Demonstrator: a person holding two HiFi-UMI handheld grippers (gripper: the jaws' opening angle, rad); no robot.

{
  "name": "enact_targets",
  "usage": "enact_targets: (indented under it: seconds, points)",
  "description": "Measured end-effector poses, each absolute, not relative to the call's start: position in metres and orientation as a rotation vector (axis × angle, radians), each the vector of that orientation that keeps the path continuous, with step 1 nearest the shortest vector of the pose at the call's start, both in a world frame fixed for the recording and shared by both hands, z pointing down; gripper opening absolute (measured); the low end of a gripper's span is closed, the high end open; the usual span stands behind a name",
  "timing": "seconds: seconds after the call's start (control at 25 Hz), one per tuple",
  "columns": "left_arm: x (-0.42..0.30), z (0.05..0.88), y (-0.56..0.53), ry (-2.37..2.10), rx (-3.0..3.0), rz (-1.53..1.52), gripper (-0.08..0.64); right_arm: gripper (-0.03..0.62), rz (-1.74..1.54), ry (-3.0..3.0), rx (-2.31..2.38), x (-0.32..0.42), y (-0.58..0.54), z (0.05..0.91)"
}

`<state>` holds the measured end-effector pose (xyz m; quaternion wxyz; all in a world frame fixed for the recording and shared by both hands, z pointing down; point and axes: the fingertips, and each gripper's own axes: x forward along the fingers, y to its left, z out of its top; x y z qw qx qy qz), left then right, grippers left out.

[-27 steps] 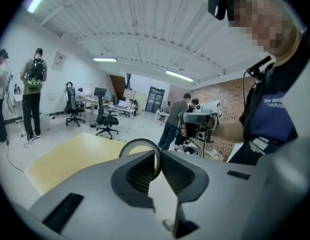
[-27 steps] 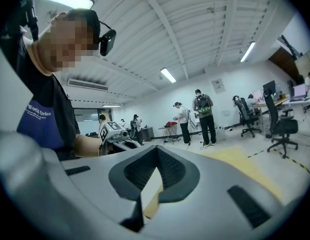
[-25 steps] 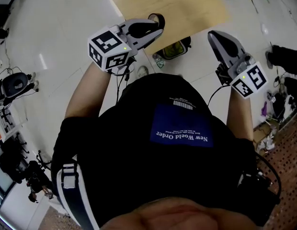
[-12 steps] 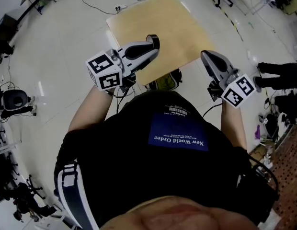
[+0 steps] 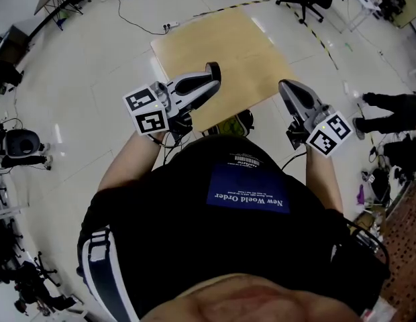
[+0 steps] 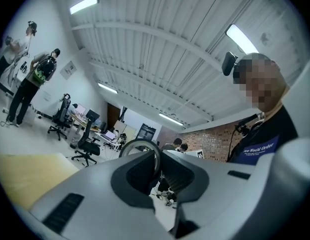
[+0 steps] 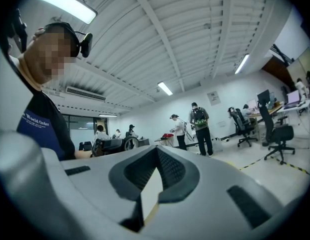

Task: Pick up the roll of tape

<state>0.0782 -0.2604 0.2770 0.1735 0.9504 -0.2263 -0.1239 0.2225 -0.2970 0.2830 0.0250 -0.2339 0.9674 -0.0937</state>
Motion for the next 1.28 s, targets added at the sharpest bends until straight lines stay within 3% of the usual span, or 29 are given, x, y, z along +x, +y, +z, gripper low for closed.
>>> enact_targets:
  seconds: [1.28]
  points:
    - [0.084,0.291,-0.253,-0.635,2.718,-0.295,0.054,-0.016,-0.256,3.058,-0.707,0.22,-0.289,0.301]
